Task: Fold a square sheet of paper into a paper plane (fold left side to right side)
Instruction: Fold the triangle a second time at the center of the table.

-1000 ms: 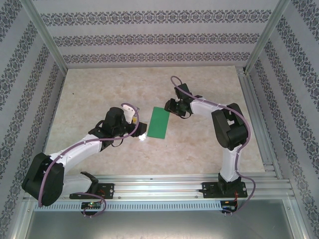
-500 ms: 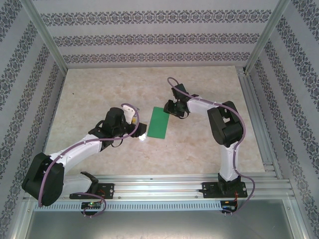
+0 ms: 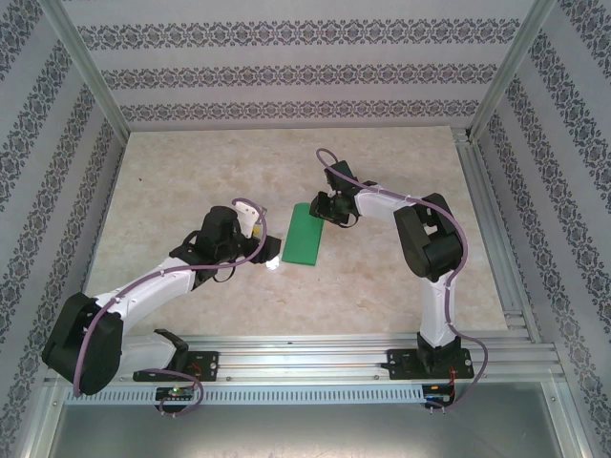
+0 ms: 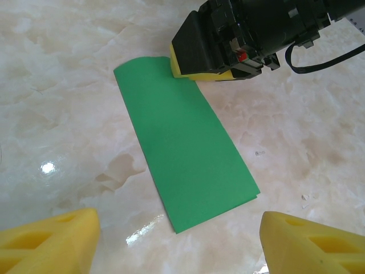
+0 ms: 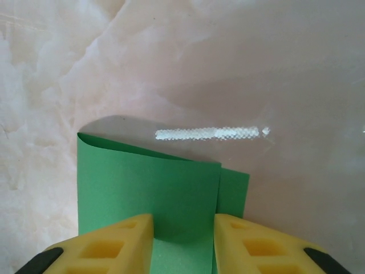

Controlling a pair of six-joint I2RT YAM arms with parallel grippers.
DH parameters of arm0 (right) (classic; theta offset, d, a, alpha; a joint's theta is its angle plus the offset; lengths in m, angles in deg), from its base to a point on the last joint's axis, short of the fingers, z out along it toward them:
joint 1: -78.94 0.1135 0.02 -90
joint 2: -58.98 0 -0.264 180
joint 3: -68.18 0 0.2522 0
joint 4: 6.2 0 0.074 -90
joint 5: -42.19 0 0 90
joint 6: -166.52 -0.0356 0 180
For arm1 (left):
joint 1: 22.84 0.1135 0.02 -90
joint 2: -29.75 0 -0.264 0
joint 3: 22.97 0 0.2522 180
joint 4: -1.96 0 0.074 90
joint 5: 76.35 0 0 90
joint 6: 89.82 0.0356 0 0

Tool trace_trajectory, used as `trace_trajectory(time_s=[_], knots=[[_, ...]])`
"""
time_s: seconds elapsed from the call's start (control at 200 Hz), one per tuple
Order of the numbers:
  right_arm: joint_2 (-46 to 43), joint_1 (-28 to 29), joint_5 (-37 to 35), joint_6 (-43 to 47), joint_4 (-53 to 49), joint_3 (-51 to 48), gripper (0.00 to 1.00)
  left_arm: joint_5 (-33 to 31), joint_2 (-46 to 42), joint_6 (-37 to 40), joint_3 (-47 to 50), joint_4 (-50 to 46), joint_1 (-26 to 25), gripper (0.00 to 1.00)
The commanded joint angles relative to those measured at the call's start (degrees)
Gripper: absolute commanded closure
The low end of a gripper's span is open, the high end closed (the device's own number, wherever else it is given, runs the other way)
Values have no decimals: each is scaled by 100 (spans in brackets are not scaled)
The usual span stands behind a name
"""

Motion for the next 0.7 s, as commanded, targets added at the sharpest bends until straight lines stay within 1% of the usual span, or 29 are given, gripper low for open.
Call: trace_trajectory(time_s=[0.0,0.12,0.245,0.424,0.554,0.694], knots=[[-180,66,313,-200,369,-153,64,59,-20,158,35,69,-55,25],[-382,55,511,-510,714,-467,62,91,79,192,104,199,-61,25],[-498,72,724,-809,1064,-759,62,256,193,238,179,415,-54,25],[-739,72,921,-1206,1606,-1096,59,408,364,634,247,551,-157,26],[-830,98,889,-1254,1583,-1058,59,348,434,969,224,456,-337,25],[-797,96,846,-1238,1501,-1001,59,170,652,1129,64,321,-594,24]])
